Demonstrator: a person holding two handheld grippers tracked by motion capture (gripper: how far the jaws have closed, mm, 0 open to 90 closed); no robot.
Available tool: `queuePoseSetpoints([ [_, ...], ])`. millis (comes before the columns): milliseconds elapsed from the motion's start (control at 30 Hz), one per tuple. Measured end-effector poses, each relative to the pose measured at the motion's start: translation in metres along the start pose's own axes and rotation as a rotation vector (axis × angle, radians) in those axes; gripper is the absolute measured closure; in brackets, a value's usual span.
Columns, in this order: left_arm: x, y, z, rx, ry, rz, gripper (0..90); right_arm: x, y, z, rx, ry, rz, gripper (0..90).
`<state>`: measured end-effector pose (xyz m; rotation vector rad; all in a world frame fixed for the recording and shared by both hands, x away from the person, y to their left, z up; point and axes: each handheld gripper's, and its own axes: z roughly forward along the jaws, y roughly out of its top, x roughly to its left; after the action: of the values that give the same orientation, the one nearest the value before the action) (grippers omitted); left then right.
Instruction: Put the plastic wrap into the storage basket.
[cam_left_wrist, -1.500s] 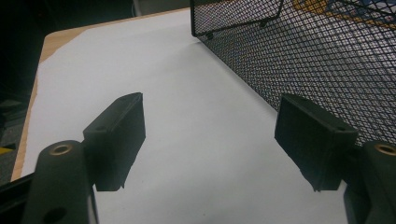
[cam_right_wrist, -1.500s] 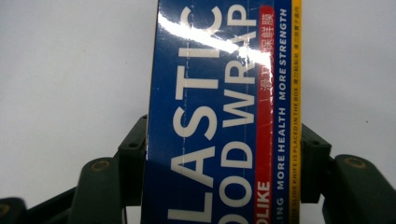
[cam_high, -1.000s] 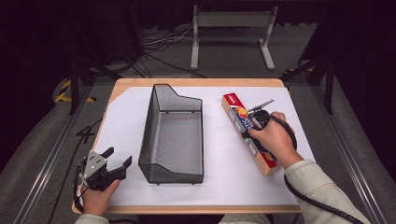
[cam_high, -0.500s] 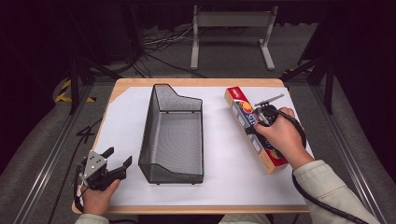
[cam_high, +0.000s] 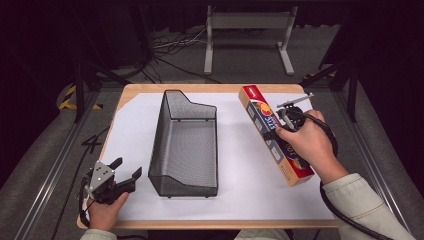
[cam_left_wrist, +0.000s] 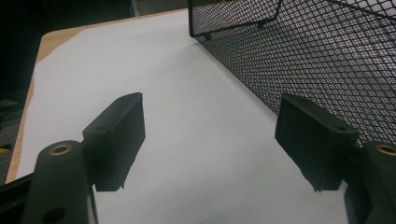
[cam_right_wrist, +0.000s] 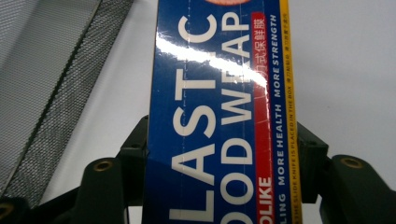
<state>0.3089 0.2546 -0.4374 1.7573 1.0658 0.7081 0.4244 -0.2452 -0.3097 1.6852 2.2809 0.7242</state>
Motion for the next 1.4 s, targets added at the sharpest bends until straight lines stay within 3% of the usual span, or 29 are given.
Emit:
queuePoseSetpoints([
  [367, 0.000, 0.000, 0.001, 0.006, -0.001, -0.003, 25.0, 0.021, 0.003, -0.015, 0.000, 0.026, -0.021, 40.3],
  [933, 0.000, 0.000, 0.002, 0.010, -0.006, 0.002, 25.1, 0.088, 0.015, -0.020, 0.011, 0.079, -0.123, 40.2],
  [1100, 0.000, 0.000, 0.002, 0.009, -0.005, 0.005, 25.1, 0.104, 0.015, -0.018, 0.005, 0.106, -0.171, 40.1],
  [1400, 0.000, 0.000, 0.002, 0.011, -0.005, 0.009, 25.1, 0.127, 0.015, -0.018, 0.011, 0.134, -0.209, 40.1],
])
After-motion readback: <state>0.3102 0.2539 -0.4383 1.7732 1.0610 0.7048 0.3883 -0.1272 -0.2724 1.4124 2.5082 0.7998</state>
